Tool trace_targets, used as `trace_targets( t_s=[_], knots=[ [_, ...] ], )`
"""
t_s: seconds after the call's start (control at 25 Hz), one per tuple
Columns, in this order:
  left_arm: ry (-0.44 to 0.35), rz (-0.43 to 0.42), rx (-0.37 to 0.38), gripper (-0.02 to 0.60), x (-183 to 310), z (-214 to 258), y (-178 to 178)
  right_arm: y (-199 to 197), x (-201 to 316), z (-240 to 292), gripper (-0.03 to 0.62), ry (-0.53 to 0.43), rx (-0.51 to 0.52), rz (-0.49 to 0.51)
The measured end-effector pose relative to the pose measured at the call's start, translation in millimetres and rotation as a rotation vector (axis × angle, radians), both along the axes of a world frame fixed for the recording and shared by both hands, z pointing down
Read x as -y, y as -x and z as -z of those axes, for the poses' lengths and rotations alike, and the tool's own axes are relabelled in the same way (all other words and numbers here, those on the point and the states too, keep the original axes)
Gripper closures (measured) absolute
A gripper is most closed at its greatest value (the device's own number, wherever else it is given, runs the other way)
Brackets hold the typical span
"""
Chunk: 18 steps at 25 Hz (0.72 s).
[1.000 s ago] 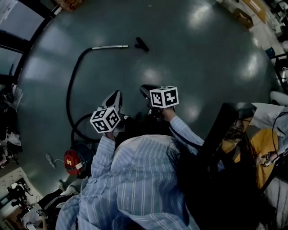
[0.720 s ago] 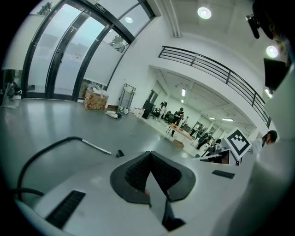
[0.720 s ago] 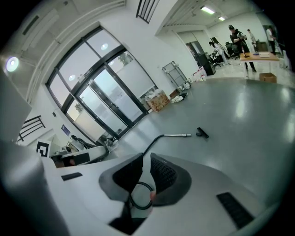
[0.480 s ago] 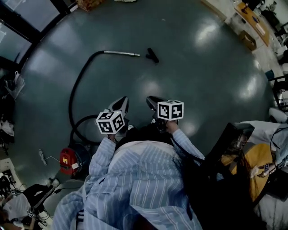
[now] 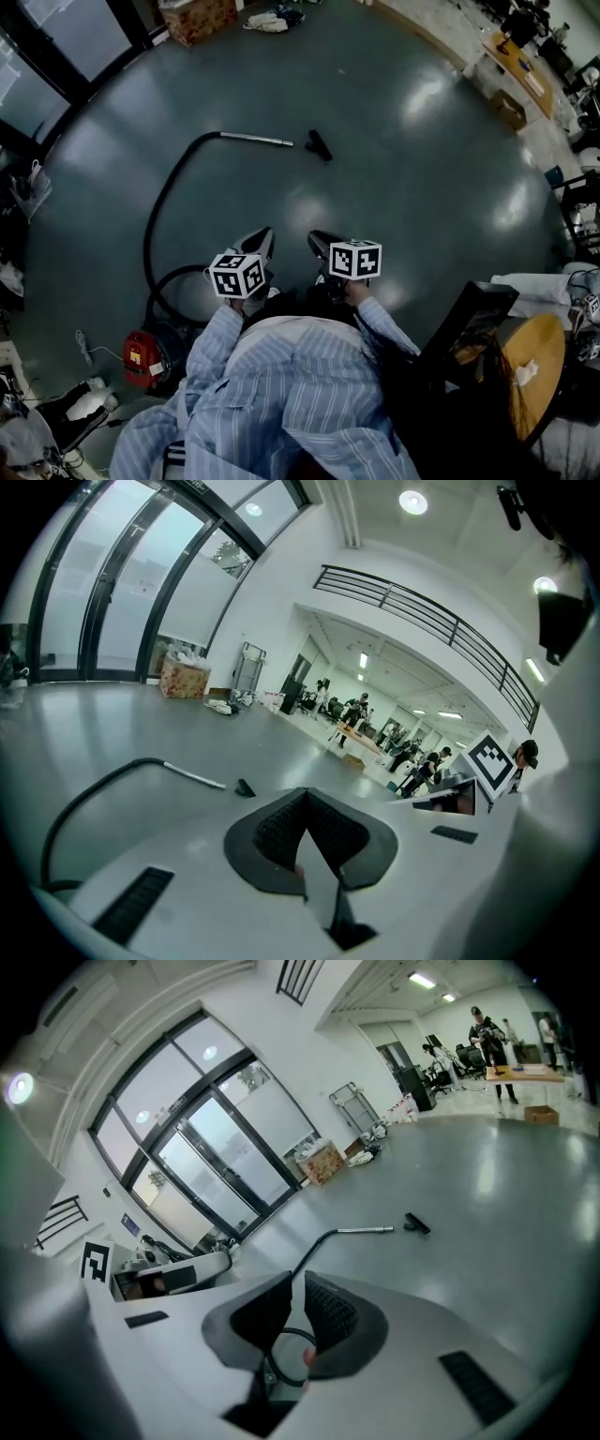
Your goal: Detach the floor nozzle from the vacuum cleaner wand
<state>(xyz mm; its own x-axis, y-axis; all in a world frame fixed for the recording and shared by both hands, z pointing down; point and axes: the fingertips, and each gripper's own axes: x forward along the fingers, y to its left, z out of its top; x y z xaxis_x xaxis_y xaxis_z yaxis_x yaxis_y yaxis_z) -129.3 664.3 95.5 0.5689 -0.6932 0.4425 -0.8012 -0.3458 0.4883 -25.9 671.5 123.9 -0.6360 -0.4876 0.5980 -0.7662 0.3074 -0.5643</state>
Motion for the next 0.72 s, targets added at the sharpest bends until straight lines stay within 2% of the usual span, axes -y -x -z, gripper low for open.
trace_targets(
  t_s=[0.72],
  knots=[
    [-0.015, -0.021, -0.018, 0.575, -1, 3, -23, -24, -2, 8, 0.546, -0.018, -0.030, -0.011]
  ],
)
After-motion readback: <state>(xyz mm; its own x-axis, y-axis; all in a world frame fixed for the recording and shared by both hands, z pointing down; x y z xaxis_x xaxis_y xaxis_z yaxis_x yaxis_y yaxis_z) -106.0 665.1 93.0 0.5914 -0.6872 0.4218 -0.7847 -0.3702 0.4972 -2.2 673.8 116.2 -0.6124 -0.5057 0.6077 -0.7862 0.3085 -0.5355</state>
